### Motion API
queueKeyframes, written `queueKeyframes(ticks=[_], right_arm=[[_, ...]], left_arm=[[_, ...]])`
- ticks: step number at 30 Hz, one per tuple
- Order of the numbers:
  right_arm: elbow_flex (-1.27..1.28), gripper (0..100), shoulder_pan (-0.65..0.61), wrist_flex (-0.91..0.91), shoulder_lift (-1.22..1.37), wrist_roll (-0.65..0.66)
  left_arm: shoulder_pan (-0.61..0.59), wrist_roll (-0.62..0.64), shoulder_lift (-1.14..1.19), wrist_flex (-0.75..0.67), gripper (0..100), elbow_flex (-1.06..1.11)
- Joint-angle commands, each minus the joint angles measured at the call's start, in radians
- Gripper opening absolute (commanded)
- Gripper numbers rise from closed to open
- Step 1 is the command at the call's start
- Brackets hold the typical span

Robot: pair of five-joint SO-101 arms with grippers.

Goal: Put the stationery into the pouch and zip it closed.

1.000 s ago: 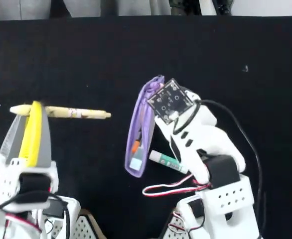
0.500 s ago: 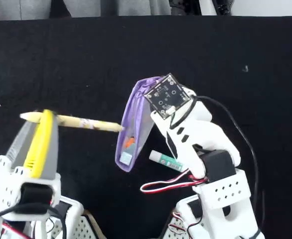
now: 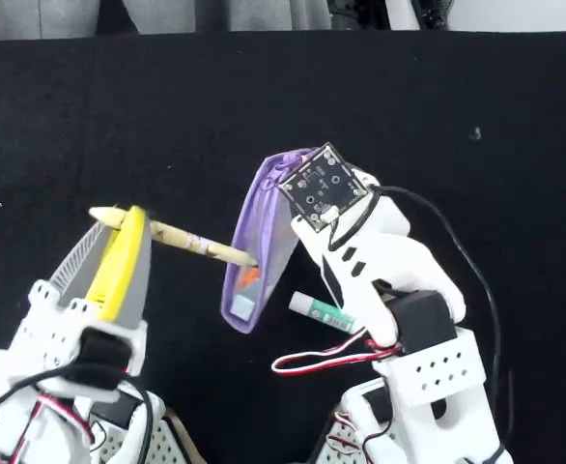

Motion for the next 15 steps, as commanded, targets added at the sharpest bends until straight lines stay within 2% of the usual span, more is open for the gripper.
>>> queueKeyframes(ticks=[1, 4, 6, 10, 12, 15], right_arm=[[-0.01, 1.1, -0.008, -0.015, 0.008, -0.008], [-0.01, 1.1, -0.006, -0.015, 0.008, -0.008], [-0.01, 1.1, -0.006, -0.017, 0.008, -0.008], [-0.021, 1.1, -0.006, -0.017, 0.01, -0.008], [-0.027, 1.1, -0.006, -0.017, 0.01, -0.008], [-0.027, 1.1, -0.006, -0.017, 0.01, -0.008]], left_arm=[[0.015, -0.034, 0.008, -0.063, 3, 0.03], [0.016, -0.034, 0.008, -0.071, 3, 0.061], [0.059, -0.051, 0.008, -0.069, 3, 0.091], [0.282, -0.245, 0.009, -0.064, 12, 0.182], [0.386, -0.319, 0.009, -0.063, 13, 0.223], [0.447, -0.348, 0.009, -0.069, 14, 0.249]])
